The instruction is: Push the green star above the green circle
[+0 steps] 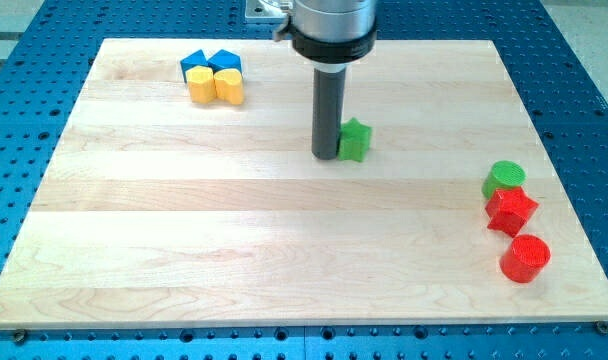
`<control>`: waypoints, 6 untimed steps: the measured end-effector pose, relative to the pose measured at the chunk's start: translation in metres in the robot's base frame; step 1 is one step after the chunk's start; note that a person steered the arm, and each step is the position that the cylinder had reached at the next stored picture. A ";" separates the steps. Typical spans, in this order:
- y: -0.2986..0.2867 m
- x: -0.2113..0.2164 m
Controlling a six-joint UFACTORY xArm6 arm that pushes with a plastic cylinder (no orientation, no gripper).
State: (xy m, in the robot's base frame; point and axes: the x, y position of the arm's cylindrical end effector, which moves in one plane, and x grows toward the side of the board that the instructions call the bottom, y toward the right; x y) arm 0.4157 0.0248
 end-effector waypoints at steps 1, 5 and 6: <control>-0.026 -0.004; 0.141 -0.003; 0.160 -0.002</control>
